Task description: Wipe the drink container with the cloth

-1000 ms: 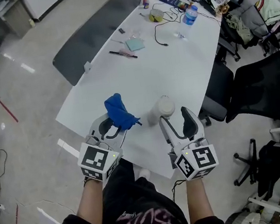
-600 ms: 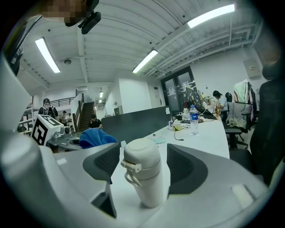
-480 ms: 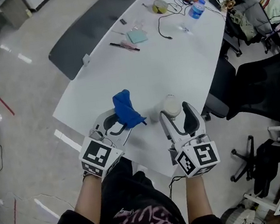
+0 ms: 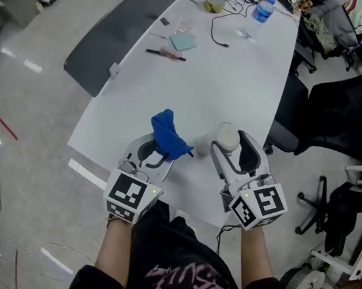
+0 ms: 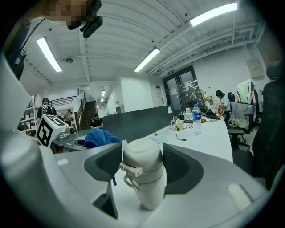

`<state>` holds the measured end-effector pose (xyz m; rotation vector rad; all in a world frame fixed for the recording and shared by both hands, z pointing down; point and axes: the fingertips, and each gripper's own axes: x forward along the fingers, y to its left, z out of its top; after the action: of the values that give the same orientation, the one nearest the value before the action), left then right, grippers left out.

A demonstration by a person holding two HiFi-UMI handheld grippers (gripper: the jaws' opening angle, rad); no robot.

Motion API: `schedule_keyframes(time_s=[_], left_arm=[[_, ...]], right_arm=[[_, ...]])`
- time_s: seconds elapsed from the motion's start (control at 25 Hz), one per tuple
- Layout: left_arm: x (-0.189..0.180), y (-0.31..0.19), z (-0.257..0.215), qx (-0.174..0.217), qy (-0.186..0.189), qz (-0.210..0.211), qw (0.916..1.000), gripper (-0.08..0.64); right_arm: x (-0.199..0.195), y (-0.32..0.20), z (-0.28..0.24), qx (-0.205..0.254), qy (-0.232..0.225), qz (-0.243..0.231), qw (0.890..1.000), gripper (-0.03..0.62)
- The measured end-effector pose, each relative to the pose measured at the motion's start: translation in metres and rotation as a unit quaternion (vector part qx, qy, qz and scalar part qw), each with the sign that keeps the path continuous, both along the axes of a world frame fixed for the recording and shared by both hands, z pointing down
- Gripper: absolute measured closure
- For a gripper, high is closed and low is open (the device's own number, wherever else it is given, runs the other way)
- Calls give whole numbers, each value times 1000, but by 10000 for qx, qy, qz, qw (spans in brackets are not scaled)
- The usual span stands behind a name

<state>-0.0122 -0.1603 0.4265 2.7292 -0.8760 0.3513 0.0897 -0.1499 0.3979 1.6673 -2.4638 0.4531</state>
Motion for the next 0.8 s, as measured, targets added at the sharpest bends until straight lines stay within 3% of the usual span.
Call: schedule_keyframes(time_s=[0.2,0.36,0.8], left_arm=[[9,1,-3,53,9,155,9999,459],[23,4,-10,234,-53,618,9978,459],[64,14,-8,568,-426,2034,9765,459]], right_arm=[[1,2,0,0,7,-10,10000,296],[0,2,0,16,12,-27,10000,298],[1,-3,2,-34,-24,0,10000,298]])
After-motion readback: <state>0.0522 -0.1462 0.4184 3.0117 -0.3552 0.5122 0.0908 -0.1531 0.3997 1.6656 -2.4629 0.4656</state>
